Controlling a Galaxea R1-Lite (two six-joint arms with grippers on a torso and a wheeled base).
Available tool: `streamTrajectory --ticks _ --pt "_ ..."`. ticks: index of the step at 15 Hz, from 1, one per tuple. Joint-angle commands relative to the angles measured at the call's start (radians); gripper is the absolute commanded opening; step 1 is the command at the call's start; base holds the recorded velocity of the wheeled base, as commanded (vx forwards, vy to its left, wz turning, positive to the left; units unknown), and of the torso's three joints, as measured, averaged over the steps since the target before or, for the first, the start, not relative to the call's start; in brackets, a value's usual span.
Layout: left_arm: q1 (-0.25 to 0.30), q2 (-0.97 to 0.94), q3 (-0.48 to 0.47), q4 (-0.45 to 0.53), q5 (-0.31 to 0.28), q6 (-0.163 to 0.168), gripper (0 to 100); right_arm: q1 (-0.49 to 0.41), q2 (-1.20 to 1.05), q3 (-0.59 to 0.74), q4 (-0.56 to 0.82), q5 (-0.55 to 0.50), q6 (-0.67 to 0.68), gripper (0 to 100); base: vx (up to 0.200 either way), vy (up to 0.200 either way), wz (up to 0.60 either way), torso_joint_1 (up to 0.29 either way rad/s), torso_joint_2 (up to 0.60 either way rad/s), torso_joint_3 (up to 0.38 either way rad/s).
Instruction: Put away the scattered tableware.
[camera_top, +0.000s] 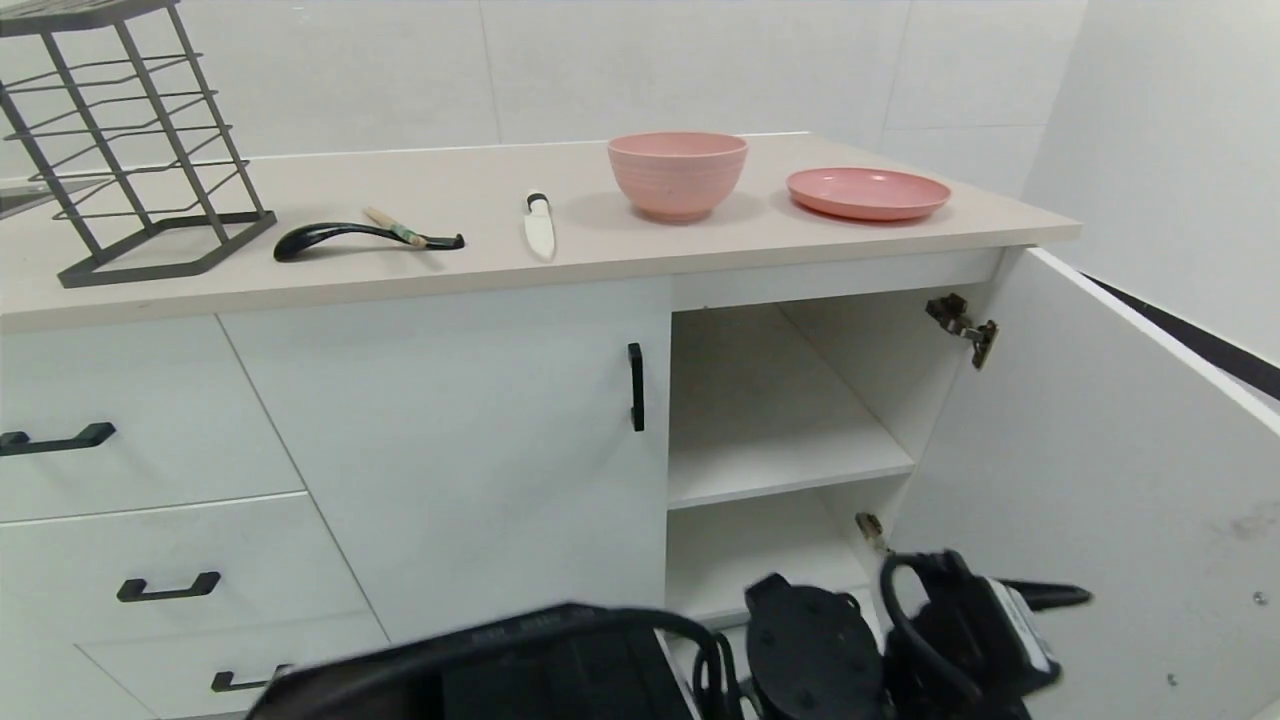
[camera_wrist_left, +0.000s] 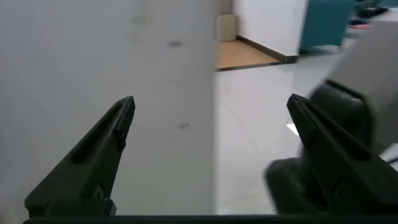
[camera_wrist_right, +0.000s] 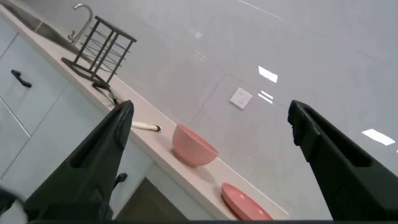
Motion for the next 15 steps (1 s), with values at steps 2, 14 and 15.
streamTrajectory --ticks 2,14,15 --pt "0.251 -0.343 0.268 -0.027 -0.005 -0.006 100 -0.009 -0.077 0.049 0.042 -0.001 -0.001 100 0.000 0.000 0.00 0.000 0.00 0.000" --pt "0.789 -1.409 1.081 -0.029 0.003 0.020 100 -0.074 -0.632 0.312 0.442 -0.010 0.010 100 0.000 0.000 0.00 0.000 0.00 0.000" --pt "0.789 -1.409 1.081 -0.029 0.003 0.020 100 -0.074 -0.632 0.312 0.442 -0.010 0.010 100 0.000 0.000 0.00 0.000 0.00 0.000"
